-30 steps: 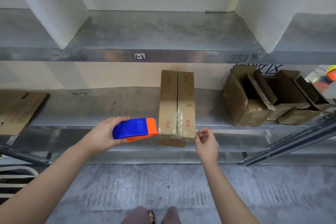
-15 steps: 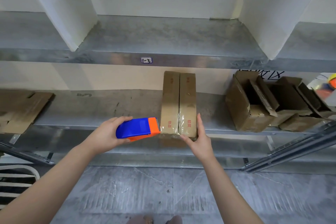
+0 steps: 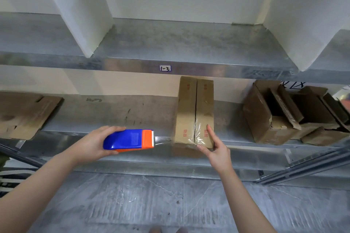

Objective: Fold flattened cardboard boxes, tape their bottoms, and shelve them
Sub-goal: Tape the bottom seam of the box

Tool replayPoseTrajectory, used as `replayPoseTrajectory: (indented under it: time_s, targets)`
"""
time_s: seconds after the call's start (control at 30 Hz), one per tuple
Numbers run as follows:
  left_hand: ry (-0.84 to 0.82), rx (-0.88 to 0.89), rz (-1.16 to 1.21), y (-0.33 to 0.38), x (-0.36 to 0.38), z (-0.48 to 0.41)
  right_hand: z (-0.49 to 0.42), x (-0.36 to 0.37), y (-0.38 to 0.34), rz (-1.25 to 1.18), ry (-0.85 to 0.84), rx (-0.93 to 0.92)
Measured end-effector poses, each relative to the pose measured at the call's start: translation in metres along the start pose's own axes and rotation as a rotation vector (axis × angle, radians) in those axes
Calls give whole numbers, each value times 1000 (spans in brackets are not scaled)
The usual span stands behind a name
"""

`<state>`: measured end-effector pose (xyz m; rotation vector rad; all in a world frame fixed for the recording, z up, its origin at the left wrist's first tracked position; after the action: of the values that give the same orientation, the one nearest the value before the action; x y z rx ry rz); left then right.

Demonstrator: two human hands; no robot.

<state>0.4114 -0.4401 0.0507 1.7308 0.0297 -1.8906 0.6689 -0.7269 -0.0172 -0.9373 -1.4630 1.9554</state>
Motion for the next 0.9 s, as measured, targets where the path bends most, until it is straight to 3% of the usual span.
replayPoseTrajectory:
  time_s: [0.43,0.9]
  targets:
    - [25,86,-372,59,20,-71,-18,4,0,-72,-25,12]
    - [-83,-40,-175,55,34,-78,-20,4,3,-93,-31,34]
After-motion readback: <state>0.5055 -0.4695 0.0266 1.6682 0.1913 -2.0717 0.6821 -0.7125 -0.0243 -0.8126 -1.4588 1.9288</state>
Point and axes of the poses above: each hand's wrist, its own z-axis away from the middle knuckle, its own x-axis out of the palm, y = z × x, the point moved 7 cm from there along -z, towards the middle knuckle, and after that the axes turned 8 degrees about -z, right-handed, at the moved point
